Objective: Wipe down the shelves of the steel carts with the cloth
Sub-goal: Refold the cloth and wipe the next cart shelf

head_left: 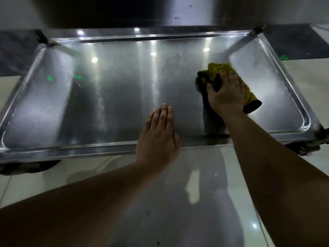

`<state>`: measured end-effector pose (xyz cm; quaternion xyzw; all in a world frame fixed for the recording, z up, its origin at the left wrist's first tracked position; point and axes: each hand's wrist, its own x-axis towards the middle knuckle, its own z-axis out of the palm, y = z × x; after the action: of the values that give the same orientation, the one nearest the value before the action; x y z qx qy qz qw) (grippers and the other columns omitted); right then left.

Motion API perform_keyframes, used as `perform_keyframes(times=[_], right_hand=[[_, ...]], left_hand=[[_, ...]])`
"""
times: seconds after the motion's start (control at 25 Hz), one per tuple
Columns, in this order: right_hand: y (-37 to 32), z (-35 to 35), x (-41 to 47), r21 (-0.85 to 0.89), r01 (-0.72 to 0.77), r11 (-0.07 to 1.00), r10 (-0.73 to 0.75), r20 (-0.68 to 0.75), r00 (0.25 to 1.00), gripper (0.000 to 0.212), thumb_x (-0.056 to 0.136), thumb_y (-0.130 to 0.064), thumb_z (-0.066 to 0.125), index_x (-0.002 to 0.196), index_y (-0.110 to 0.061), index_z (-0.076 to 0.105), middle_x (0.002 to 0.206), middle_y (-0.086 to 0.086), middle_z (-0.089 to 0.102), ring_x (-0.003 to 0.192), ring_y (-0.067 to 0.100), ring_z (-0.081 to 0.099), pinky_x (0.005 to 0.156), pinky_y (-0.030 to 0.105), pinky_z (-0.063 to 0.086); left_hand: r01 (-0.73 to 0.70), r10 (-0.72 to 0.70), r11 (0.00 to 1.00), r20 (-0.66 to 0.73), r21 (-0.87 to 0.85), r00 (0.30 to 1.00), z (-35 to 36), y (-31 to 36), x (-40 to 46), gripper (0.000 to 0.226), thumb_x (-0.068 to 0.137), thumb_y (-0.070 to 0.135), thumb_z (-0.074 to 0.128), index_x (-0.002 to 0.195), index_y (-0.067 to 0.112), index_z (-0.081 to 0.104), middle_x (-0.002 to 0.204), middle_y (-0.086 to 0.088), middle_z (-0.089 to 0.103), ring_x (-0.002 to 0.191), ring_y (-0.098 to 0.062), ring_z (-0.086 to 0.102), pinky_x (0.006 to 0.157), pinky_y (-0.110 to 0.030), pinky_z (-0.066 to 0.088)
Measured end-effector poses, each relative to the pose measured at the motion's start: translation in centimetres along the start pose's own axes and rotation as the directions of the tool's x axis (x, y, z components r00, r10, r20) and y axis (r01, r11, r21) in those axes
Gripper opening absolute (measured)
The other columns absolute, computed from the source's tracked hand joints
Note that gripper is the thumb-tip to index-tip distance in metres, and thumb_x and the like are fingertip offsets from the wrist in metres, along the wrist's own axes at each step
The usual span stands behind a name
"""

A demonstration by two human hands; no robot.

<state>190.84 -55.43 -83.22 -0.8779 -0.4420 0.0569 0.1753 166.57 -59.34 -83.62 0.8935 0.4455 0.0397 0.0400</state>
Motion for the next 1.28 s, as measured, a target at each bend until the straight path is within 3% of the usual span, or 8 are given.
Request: perform_keyframes(times=[0.2, 0.32, 0.52, 0.64, 0.8, 0.92, 1.08, 1.28], right_hand=[[-1.7, 2.3, -6.2, -0.037, 0.260, 0.965, -0.263, -0.074, 0.962, 0.067, 0.098, -0.053, 0.048, 0.157, -0.025, 0.034, 0.165, 0.007, 0.029, 0.153, 0.023, 0.025, 0.127, 0.040, 0.010], [-1.3, 2.0, -6.2, -0.069, 0.256, 0.964, -0.259, -0.048, 0.965, 0.066, 0.099, -0.053, 0.046, 0.157, -0.025, 0.033, 0.165, 0.007, 0.028, 0.153, 0.023, 0.025, 0.127, 0.042, 0.010], [-1.6, 2.3, -6.3, -0.064, 0.283, 0.957, -0.288, -0.083, 0.954, 0.073, 0.094, -0.059, 0.035, 0.156, -0.020, 0.036, 0.163, 0.010, 0.032, 0.152, 0.027, 0.028, 0.125, 0.043, 0.011], [-2.4, 2.7, -5.8, -0.081, 0.174, 0.981, -0.182, -0.112, 0.977, 0.076, 0.092, -0.059, 0.031, 0.156, -0.017, 0.035, 0.163, 0.013, 0.033, 0.151, 0.029, 0.028, 0.126, 0.046, 0.013], [-9.1, 4.9, -5.9, -0.057, -0.071, 0.996, 0.063, -0.129, 0.990, 0.081, 0.091, -0.058, 0.030, 0.160, -0.015, 0.025, 0.166, 0.015, 0.022, 0.154, 0.031, 0.019, 0.126, 0.049, 0.006], [-18.7, 7.8, -9.1, 0.005, 0.239, 0.971, -0.238, -0.066, 0.969, 0.070, 0.096, -0.052, 0.046, 0.156, -0.017, 0.036, 0.163, 0.015, 0.030, 0.152, 0.030, 0.026, 0.126, 0.045, 0.009], [-24.1, 10.6, -11.0, 0.056, 0.585, 0.809, -0.584, -0.041, 0.811, 0.064, 0.096, -0.052, 0.053, 0.153, -0.026, 0.042, 0.161, 0.006, 0.037, 0.150, 0.025, 0.032, 0.125, 0.040, 0.013], [-28.1, 11.7, -7.5, 0.071, 0.147, 0.987, -0.143, -0.054, 0.988, 0.070, 0.096, -0.049, 0.045, 0.157, -0.017, 0.033, 0.165, 0.016, 0.025, 0.154, 0.033, 0.019, 0.126, 0.050, 0.007]], left_hand=[[-0.002, 0.002, 1.000, -0.003, 0.000, 1.000, 0.2, -0.6, 0.5, 0.071, 0.101, 0.038, 0.023, 0.161, 0.004, 0.005, 0.170, -0.014, 0.005, 0.157, -0.026, 0.003, 0.127, -0.039, 0.003], [-0.013, 0.012, 0.998, -0.028, -0.054, 1.000, -0.5, -2.0, -0.7, 0.070, 0.098, 0.037, 0.016, 0.161, 0.006, 0.010, 0.169, -0.014, 0.008, 0.157, -0.027, 0.007, 0.127, -0.042, 0.008], [0.334, -0.331, 0.943, -0.121, 0.003, 0.936, -1.7, -15.6, -9.6, 0.066, 0.102, 0.043, 0.016, 0.162, 0.016, 0.018, 0.166, -0.021, 0.018, 0.154, -0.038, 0.017, 0.126, -0.052, 0.014], [0.548, -0.547, 0.836, -0.090, -0.016, 0.832, -2.4, -21.9, -12.9, 0.069, 0.101, 0.054, 0.010, 0.162, 0.023, 0.014, 0.165, -0.026, 0.014, 0.154, -0.041, 0.012, 0.126, -0.052, 0.013], [0.572, -0.570, 0.820, -0.109, -0.021, 0.814, -1.6, -22.2, -12.9, 0.069, 0.101, 0.053, 0.009, 0.162, 0.022, 0.010, 0.167, -0.023, 0.012, 0.156, -0.035, 0.008, 0.127, -0.046, 0.006], [0.586, -0.586, 0.810, -0.089, -0.030, 0.805, -1.4, -22.5, -12.8, 0.069, 0.100, 0.054, 0.006, 0.162, 0.023, 0.003, 0.169, -0.018, 0.004, 0.157, -0.030, 0.000, 0.127, -0.043, 0.000], [0.557, -0.559, 0.829, -0.107, -0.053, 0.822, -1.5, -22.7, -13.1, 0.069, 0.101, 0.054, 0.010, 0.163, 0.023, 0.006, 0.169, -0.018, 0.004, 0.157, -0.031, -0.001, 0.127, -0.047, 0.003], [0.537, -0.551, 0.834, -0.126, -0.130, 0.825, -1.8, -22.2, -13.0, 0.066, 0.102, 0.054, 0.012, 0.162, 0.029, 0.002, 0.170, -0.013, -0.002, 0.157, -0.025, -0.011, 0.127, -0.042, -0.006]])
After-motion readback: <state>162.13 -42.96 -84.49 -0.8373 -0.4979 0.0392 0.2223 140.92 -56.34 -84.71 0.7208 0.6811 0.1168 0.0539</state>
